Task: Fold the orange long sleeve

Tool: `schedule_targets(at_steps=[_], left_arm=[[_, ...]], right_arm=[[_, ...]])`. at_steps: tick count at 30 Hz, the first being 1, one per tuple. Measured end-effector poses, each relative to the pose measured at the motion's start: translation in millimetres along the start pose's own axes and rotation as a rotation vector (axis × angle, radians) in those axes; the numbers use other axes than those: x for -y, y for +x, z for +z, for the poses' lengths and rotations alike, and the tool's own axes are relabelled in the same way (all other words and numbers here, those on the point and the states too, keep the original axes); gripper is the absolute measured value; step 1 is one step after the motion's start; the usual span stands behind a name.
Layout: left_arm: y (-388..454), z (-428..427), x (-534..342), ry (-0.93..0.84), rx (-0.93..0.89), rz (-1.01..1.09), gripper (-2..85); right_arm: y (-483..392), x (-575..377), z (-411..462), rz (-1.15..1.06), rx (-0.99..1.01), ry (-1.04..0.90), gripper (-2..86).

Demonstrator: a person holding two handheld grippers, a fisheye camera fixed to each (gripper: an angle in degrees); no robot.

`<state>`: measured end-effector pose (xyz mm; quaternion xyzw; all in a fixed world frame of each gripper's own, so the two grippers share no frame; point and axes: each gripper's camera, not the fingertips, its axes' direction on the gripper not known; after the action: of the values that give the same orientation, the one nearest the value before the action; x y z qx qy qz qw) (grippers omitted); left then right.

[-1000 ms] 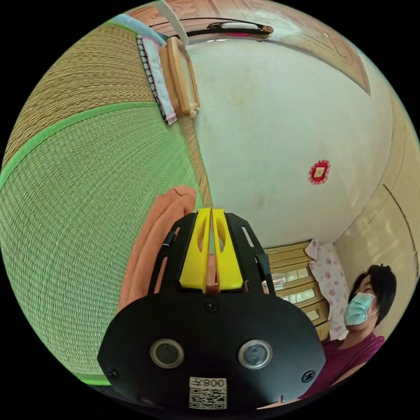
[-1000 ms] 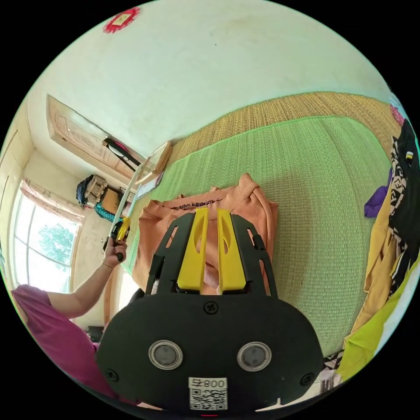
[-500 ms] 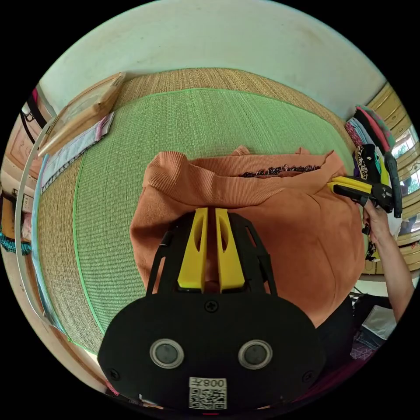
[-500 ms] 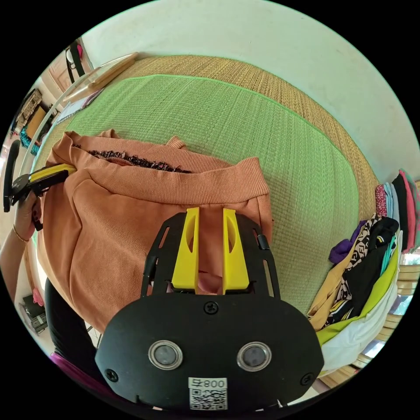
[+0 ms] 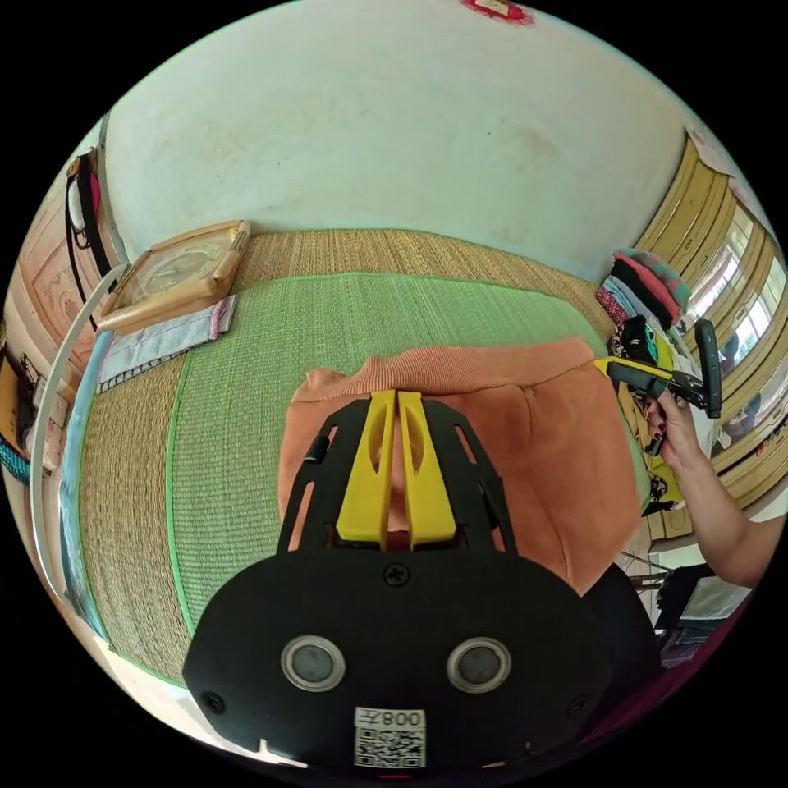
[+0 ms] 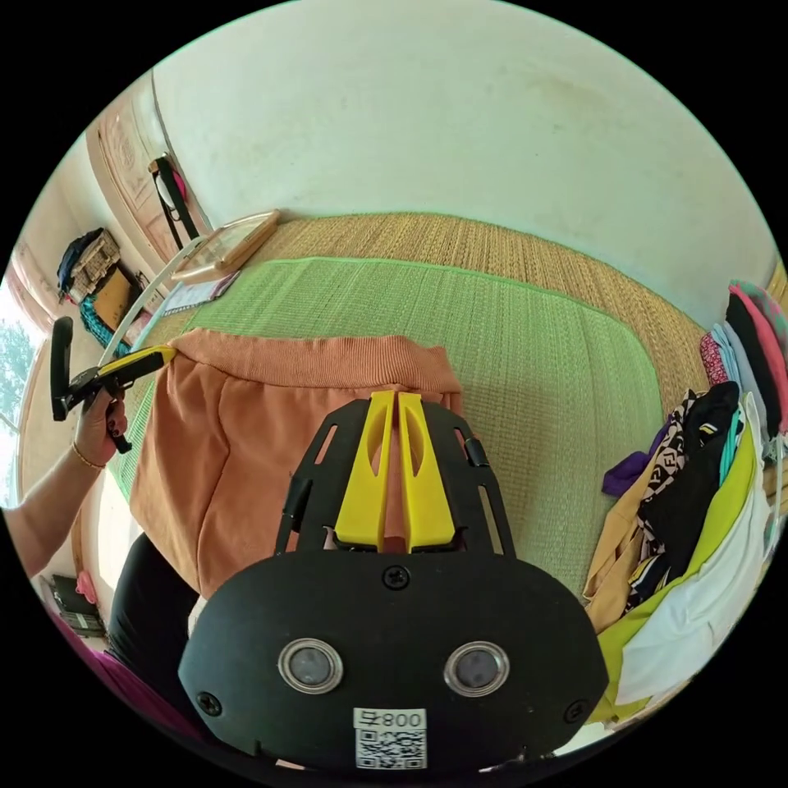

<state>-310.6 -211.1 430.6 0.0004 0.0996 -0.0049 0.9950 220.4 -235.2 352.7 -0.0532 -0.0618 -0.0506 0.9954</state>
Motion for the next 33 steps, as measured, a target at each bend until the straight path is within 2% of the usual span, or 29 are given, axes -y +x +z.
schedule_targets(at_steps=[8,13,20,23,26,33], left_arm=[[9.8,82.8,-0.3,-0.207,0.086,0.001,0.9],[6.7,76.2,-4.8,-0.175,0.055,-0.007,1.2],[-21.3,27.9,-22.4,0.017,-0.108,-0.085,1.1],[-39.9,39.5,-25.1,-0.031,-0.033,-0.151,0.7],[-55.8,61.2,-29.4,-0.105,-0.038,-0.191,0.4],[-64.6,40.2,-37.3,-0.026,-0.031,-0.179,0.3]], right_arm=[[8.0,3.5,76.0,0.051,-0.054,-0.186,2.4],[23.6,-4.9,78.2,0.082,0.0,-0.176,4.9],[37.7,-15.3,36.4,0.093,0.058,-0.05,4.4],[53.4,-13.3,45.0,0.124,0.009,-0.068,2.6],[73.2,-12.8,68.1,0.179,0.015,-0.139,1.1],[76.0,-12.3,48.1,0.156,-0.011,-0.078,0.3]])
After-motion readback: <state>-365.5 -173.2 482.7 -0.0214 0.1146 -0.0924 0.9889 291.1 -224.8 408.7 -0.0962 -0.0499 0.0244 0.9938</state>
